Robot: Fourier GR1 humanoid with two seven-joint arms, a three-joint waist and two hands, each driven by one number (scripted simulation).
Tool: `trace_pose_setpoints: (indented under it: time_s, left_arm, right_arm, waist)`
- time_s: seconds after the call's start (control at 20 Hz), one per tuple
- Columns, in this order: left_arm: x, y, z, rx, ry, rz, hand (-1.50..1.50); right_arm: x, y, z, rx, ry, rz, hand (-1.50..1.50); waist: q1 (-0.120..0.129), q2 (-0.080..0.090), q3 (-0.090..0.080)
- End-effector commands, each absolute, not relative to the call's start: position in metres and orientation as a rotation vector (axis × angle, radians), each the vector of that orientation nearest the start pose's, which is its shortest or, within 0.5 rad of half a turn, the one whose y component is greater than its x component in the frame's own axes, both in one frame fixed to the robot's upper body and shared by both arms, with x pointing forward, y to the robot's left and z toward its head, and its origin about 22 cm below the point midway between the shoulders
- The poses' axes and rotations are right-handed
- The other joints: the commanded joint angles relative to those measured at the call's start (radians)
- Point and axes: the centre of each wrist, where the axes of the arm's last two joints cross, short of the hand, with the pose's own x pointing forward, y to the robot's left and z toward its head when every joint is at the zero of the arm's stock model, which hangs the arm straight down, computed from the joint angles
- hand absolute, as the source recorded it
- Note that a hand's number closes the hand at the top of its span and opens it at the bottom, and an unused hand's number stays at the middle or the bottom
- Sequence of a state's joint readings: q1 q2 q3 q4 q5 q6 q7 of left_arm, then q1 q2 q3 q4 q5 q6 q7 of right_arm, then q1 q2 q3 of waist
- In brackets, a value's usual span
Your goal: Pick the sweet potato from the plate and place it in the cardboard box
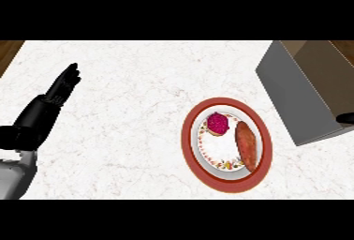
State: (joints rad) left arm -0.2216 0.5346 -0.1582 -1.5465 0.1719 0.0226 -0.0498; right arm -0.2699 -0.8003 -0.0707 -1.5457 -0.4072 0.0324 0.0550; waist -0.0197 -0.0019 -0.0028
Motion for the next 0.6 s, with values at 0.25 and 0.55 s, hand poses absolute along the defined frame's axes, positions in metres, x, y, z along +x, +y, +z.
trace_pose_setpoints:
  time_s: [0.25, 0.55]
  left_arm:
    - [0.282, 0.260, 0.056, 0.090, -1.744, -0.541, 0.00]
    - [0.293, 0.265, 0.069, 0.111, -1.731, -0.527, 0.00]
  right_arm:
    - [0.275, -0.380, 0.149, -0.331, -1.859, 0.843, -1.50]
    - [0.270, -0.369, 0.189, -0.412, -1.683, 1.147, -1.50]
  waist:
    - [0.023, 0.005, 0.004]
    - [0.014, -0.001, 0.001]
